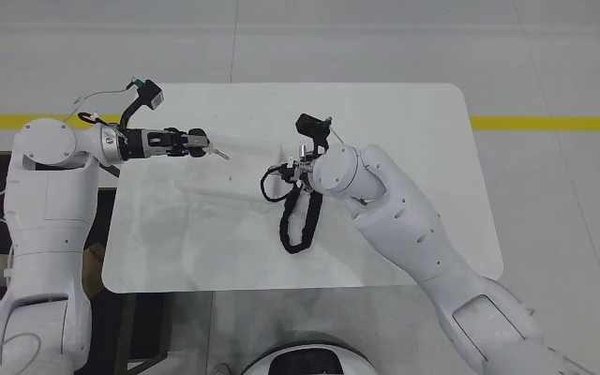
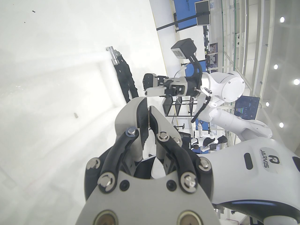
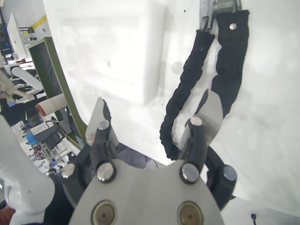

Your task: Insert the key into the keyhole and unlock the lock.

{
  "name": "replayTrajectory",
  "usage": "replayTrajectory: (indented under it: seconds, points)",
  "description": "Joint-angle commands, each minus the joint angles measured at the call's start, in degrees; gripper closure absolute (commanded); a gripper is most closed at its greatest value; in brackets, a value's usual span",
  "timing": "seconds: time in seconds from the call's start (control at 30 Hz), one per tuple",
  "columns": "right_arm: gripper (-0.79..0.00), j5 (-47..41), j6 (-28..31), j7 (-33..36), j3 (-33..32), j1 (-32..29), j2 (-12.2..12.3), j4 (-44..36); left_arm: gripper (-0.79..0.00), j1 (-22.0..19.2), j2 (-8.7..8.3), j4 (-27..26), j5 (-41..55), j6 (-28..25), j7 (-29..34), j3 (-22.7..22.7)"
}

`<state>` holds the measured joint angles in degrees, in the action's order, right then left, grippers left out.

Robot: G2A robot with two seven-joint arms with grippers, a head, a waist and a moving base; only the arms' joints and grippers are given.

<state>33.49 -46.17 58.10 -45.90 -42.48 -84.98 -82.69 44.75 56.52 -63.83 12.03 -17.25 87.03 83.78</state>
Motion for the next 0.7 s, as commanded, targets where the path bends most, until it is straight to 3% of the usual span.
replayTrajectory:
  seconds: [0.0, 0.17, 0.47, 0.67]
  points:
    - [-0.403, 0.5, -1.7, -1.6, 1.5, 1.8, -0.8, 2.9, 0.000, 0.0, 0.00, 0.0, 0.0, 0.0, 0.0, 0.0]
    - [-0.345, -0.4, -3.9, -3.8, 4.9, 5.5, -2.9, 9.1, 0.000, 0.0, 0.00, 0.0, 0.0, 0.0, 0.0, 0.0]
    - [-0.348, 0.6, -7.9, -7.8, 10.1, 10.3, -6.2, 19.1, 0.000, 0.0, 0.00, 0.0, 0.0, 0.0, 0.0, 0.0]
    - [-0.348, -0.7, -7.1, -7.1, 12.6, 12.7, -8.2, 24.3, 0.000, 0.0, 0.00, 0.0, 0.0, 0.0, 0.0, 0.0]
